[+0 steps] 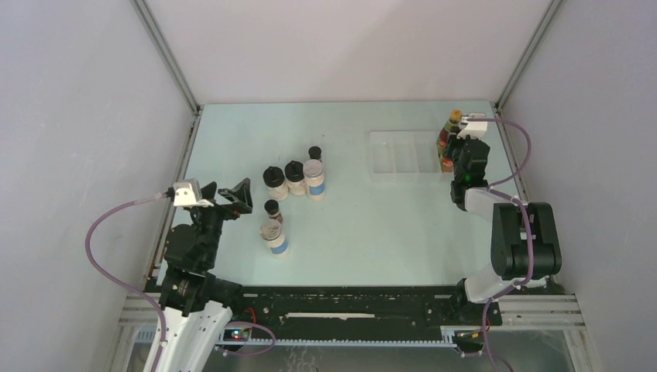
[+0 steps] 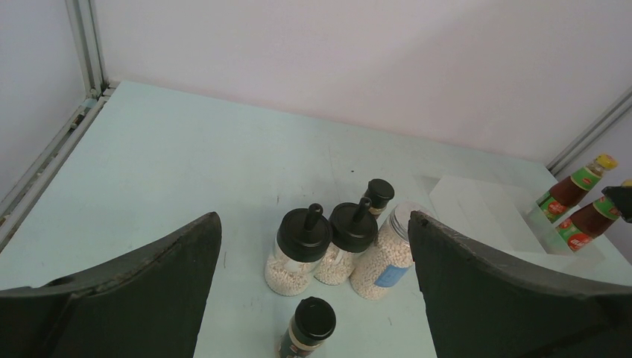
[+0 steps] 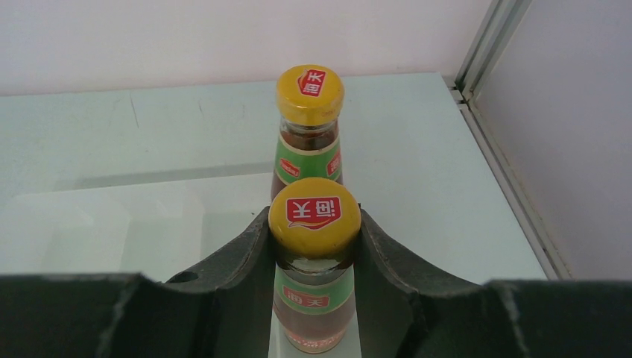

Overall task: Organize the condiment bottles
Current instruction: Place the bottle in the storage box.

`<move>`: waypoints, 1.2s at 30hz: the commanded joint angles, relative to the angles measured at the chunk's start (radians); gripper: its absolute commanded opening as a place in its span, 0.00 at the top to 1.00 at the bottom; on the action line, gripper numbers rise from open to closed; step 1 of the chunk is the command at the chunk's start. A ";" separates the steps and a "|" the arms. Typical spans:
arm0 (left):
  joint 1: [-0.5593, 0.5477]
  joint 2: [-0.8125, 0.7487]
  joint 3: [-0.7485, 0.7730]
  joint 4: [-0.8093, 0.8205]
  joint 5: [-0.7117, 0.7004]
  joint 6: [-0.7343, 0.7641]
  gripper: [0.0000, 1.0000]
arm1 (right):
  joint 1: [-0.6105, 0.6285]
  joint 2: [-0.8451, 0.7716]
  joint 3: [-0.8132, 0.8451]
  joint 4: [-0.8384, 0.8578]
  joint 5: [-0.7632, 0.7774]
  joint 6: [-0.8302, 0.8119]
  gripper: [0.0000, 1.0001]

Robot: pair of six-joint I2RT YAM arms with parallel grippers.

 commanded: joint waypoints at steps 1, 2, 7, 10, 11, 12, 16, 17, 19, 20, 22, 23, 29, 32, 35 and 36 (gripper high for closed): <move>-0.003 0.005 -0.014 0.031 0.011 0.021 0.00 | 0.035 -0.013 0.064 0.150 0.041 -0.013 0.96; -0.003 0.005 -0.014 0.031 0.013 0.021 0.00 | 0.039 -0.015 0.065 0.149 0.051 -0.014 0.93; -0.002 0.001 -0.014 0.029 0.014 0.019 0.00 | 0.066 -0.027 0.051 0.156 0.098 -0.024 0.80; -0.003 -0.004 -0.015 0.029 0.015 0.018 0.00 | 0.077 -0.033 0.043 0.157 0.120 -0.027 0.70; -0.003 -0.007 -0.016 0.028 0.015 0.016 0.00 | 0.079 -0.036 0.041 0.157 0.127 -0.026 0.67; -0.003 -0.008 -0.016 0.027 0.015 0.016 0.00 | 0.081 -0.038 0.040 0.154 0.134 -0.024 0.63; -0.003 -0.013 -0.016 0.025 0.017 0.016 0.00 | 0.083 -0.044 0.040 0.146 0.177 -0.017 0.42; -0.003 -0.014 -0.016 0.025 0.017 0.016 0.00 | 0.083 -0.046 0.040 0.146 0.195 -0.009 0.35; -0.004 -0.013 -0.016 0.025 0.017 0.016 0.00 | 0.084 -0.046 0.040 0.146 0.213 -0.003 0.27; -0.005 -0.013 -0.016 0.023 0.018 0.016 0.00 | 0.086 -0.045 0.040 0.148 0.223 -0.005 0.25; -0.005 -0.012 -0.016 0.023 0.018 0.016 0.00 | 0.089 -0.043 0.040 0.154 0.244 -0.007 0.24; -0.005 -0.012 -0.016 0.023 0.018 0.015 0.00 | 0.089 -0.042 0.040 0.156 0.256 -0.009 0.23; -0.005 -0.005 -0.015 0.024 0.017 0.015 0.00 | 0.102 -0.056 0.040 0.201 0.335 -0.034 0.22; -0.005 -0.002 -0.014 0.026 0.017 0.015 0.00 | 0.117 -0.078 0.046 0.230 0.396 -0.052 0.22; -0.005 -0.002 -0.014 0.026 0.014 0.014 0.00 | 0.144 -0.111 0.052 0.266 0.437 -0.077 0.22; -0.005 -0.002 -0.014 0.026 0.015 0.014 0.00 | 0.155 -0.125 0.059 0.266 0.438 -0.084 0.22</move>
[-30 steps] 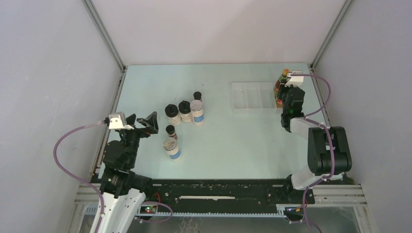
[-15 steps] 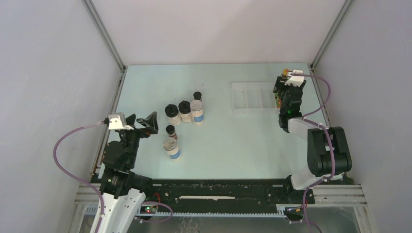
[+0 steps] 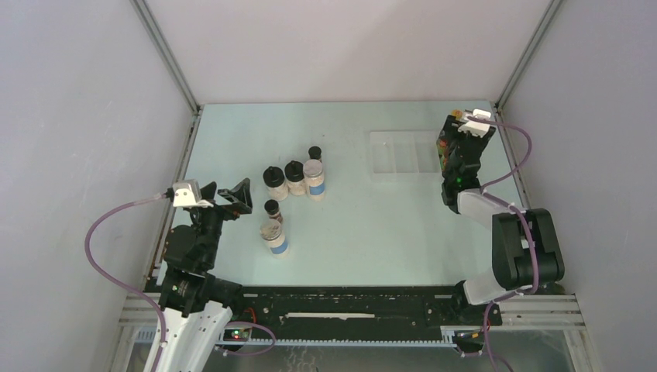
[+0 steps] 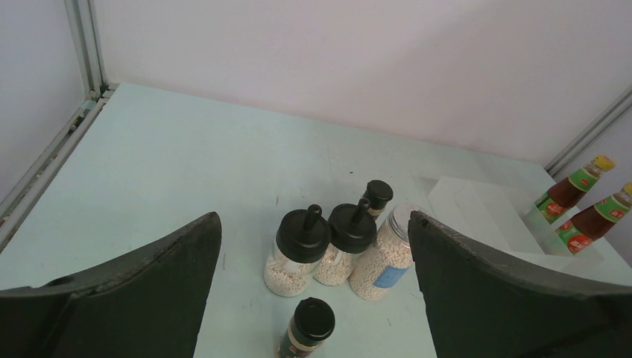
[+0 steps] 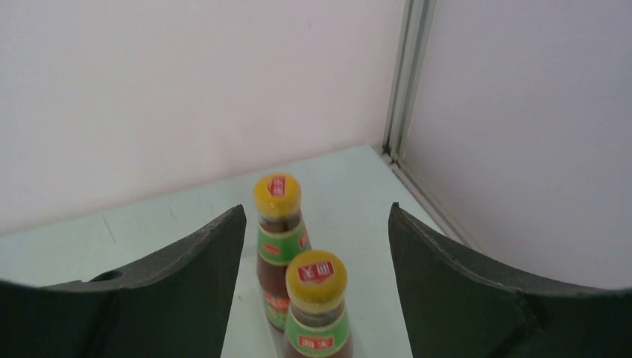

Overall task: Organize the condiment bottles
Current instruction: Place the bottle in the storage box.

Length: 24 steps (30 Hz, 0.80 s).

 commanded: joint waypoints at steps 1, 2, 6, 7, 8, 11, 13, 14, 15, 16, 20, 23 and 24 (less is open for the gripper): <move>-0.004 0.003 -0.014 0.027 0.013 0.015 0.00 | 0.051 -0.095 0.064 0.103 0.084 -0.053 0.21; -0.004 0.002 -0.014 0.027 0.012 0.016 0.00 | 0.065 -0.108 0.073 0.097 0.081 -0.063 0.21; -0.004 -0.001 -0.014 0.029 0.013 0.015 0.00 | 0.138 -0.154 0.099 0.051 0.048 -0.090 0.17; -0.004 -0.003 -0.014 0.028 0.013 0.015 0.00 | 0.159 -0.167 0.107 0.020 0.035 -0.094 0.17; -0.004 -0.005 -0.014 0.028 0.013 0.015 0.00 | 0.179 -0.177 0.116 -0.010 0.027 -0.095 0.15; -0.005 -0.016 -0.014 0.028 0.014 0.015 0.00 | 0.251 -0.216 0.129 -0.096 -0.039 -0.092 0.11; -0.004 -0.022 -0.015 0.028 0.018 0.013 0.00 | 0.285 -0.244 0.129 -0.163 -0.123 -0.077 0.06; -0.004 -0.025 -0.014 0.028 0.020 0.011 0.00 | 0.299 -0.256 0.131 -0.200 -0.159 -0.051 0.04; -0.004 -0.029 -0.014 0.028 0.022 0.009 0.00 | 0.304 -0.272 0.133 -0.246 -0.223 -0.014 0.03; -0.004 -0.033 -0.014 0.028 0.022 0.010 0.00 | 0.306 -0.287 0.133 -0.288 -0.292 0.026 0.03; -0.004 -0.053 -0.014 0.027 0.023 0.004 0.00 | 0.345 -0.312 0.133 -0.391 -0.451 0.113 0.03; -0.004 -0.060 -0.014 0.027 0.032 -0.003 0.00 | 0.392 -0.310 0.133 -0.444 -0.543 0.135 0.03; -0.004 -0.063 -0.014 0.027 0.033 -0.004 0.00 | 0.412 -0.304 0.133 -0.452 -0.562 0.132 0.03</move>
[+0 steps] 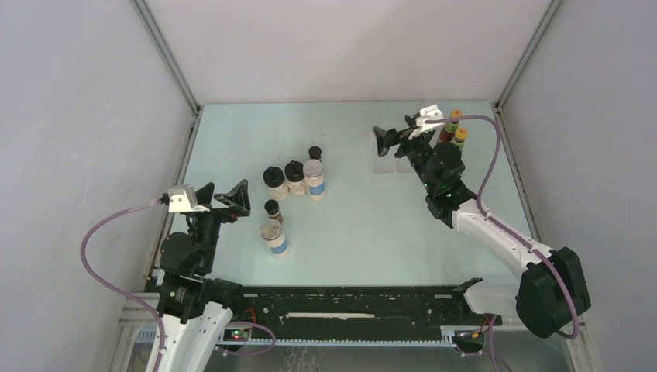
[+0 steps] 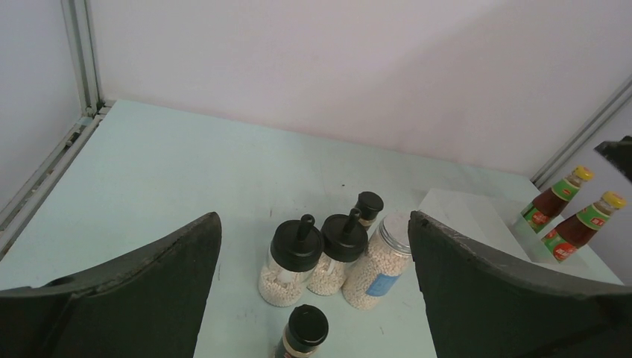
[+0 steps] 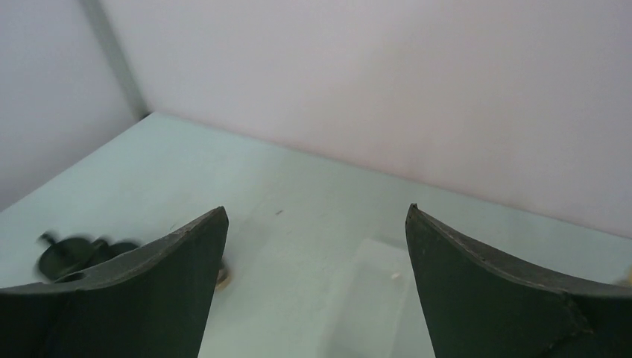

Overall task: Organize the condiment bottles
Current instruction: Place the bottle in the storage box, then pick up the bottle from the center of the board.

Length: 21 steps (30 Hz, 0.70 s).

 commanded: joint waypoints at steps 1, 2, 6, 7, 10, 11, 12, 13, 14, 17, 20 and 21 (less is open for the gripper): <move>-0.003 -0.017 -0.013 0.026 0.028 -0.004 0.00 | 0.085 -0.003 0.034 -0.109 -0.186 0.059 0.02; -0.003 -0.017 -0.014 0.026 0.029 -0.005 0.00 | 0.104 0.010 0.034 -0.114 -0.194 0.059 0.02; -0.003 -0.019 -0.014 0.025 0.028 -0.005 0.00 | 0.172 0.064 0.047 -0.141 -0.236 0.057 0.02; -0.003 -0.018 -0.014 0.025 0.028 -0.004 0.00 | 0.183 0.081 0.055 -0.151 -0.244 0.054 0.02; -0.003 -0.012 -0.013 0.024 0.027 -0.004 0.00 | 0.217 0.131 0.071 -0.163 -0.262 0.046 0.01; -0.003 -0.008 -0.011 0.024 0.030 -0.004 0.00 | 0.224 0.148 0.076 -0.166 -0.269 0.045 0.01; -0.003 -0.005 -0.011 0.024 0.031 -0.004 0.00 | 0.232 0.167 0.083 -0.171 -0.276 0.045 0.00; -0.003 -0.001 -0.011 0.023 0.032 -0.004 0.00 | 0.239 0.186 0.093 -0.180 -0.281 0.045 0.00; -0.003 0.002 -0.010 0.023 0.034 -0.004 0.00 | 0.244 0.206 0.105 -0.193 -0.285 0.045 0.00; -0.003 0.006 -0.010 0.024 0.037 -0.004 0.00 | 0.260 0.256 0.147 -0.230 -0.304 0.045 0.00; -0.003 0.007 -0.010 0.025 0.037 -0.004 0.00 | 0.277 0.305 0.182 -0.248 -0.325 0.014 0.00; -0.003 0.010 -0.008 0.025 0.038 -0.003 0.00 | 0.280 0.319 0.192 -0.251 -0.331 0.010 0.00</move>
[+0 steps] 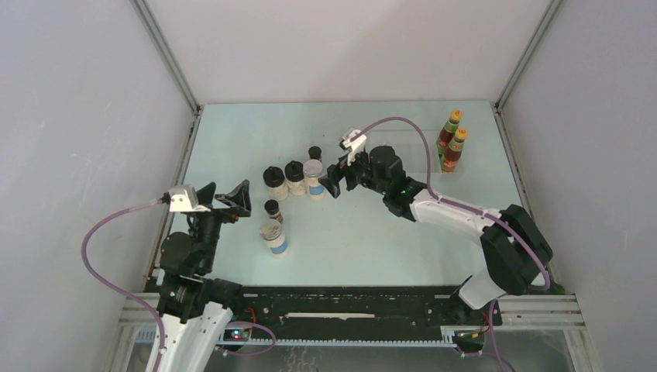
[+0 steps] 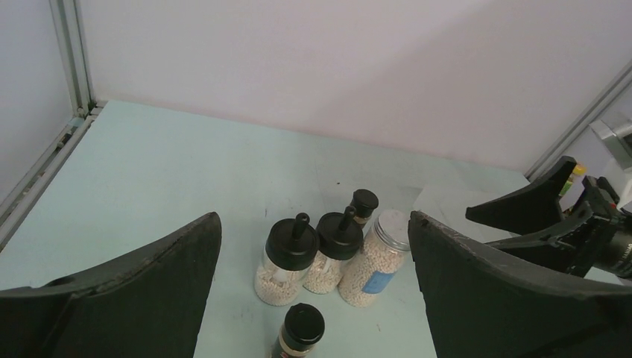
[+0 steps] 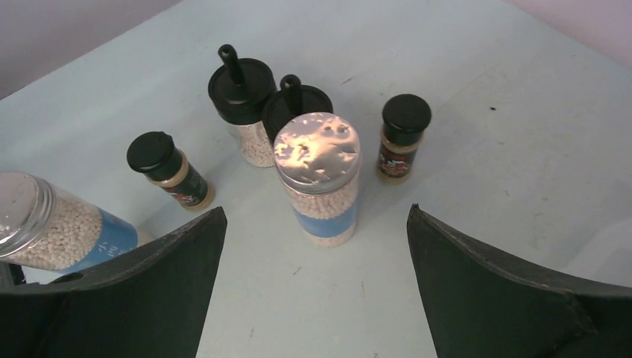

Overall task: Organize the condiment bottles
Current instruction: Pick up the bottle from the center of the board.

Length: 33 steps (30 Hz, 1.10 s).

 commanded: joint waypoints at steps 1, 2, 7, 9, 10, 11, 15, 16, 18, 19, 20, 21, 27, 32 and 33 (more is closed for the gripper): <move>-0.003 0.018 -0.008 0.025 0.018 -0.002 0.00 | 0.032 0.052 0.082 -0.022 -0.044 -0.026 0.00; -0.003 0.020 -0.008 0.025 0.019 -0.001 0.00 | 0.037 0.066 0.093 -0.027 -0.044 -0.033 0.00; -0.003 0.024 -0.010 0.025 0.018 0.006 0.00 | 0.067 0.114 0.147 -0.060 -0.016 -0.069 0.00; -0.003 0.025 -0.010 0.027 0.016 0.007 0.00 | 0.079 0.114 0.152 -0.065 -0.007 -0.079 0.00; -0.003 0.025 -0.010 0.027 0.016 0.008 0.00 | 0.087 0.114 0.151 -0.066 -0.002 -0.084 0.00; -0.003 0.024 -0.010 0.028 0.015 0.008 0.00 | 0.094 0.112 0.151 -0.066 0.003 -0.091 0.00; -0.003 0.028 -0.010 0.028 0.018 0.008 0.00 | 0.113 0.116 0.164 -0.080 0.022 -0.111 0.00; -0.003 0.029 -0.010 0.028 0.018 0.008 0.00 | 0.114 0.120 0.167 -0.083 0.024 -0.113 0.00; -0.003 0.030 -0.010 0.029 0.020 0.008 0.00 | 0.115 0.134 0.174 -0.084 0.027 -0.116 0.00; -0.003 0.031 -0.010 0.030 0.021 0.007 0.00 | 0.114 0.139 0.176 -0.086 0.029 -0.119 0.00; -0.003 0.030 -0.010 0.030 0.021 0.006 0.00 | 0.114 0.144 0.179 -0.084 0.033 -0.123 0.00; -0.003 0.030 -0.010 0.030 0.022 0.006 0.00 | 0.114 0.149 0.181 -0.082 0.039 -0.127 0.00; -0.003 0.034 -0.011 0.030 0.024 0.006 0.00 | 0.114 0.186 0.203 -0.074 0.116 -0.159 0.00; -0.003 0.040 -0.011 0.033 0.030 0.006 0.00 | 0.106 0.212 0.218 -0.052 0.147 -0.169 0.00; -0.003 0.042 -0.011 0.033 0.030 0.007 0.00 | 0.104 0.218 0.224 -0.050 0.148 -0.168 0.00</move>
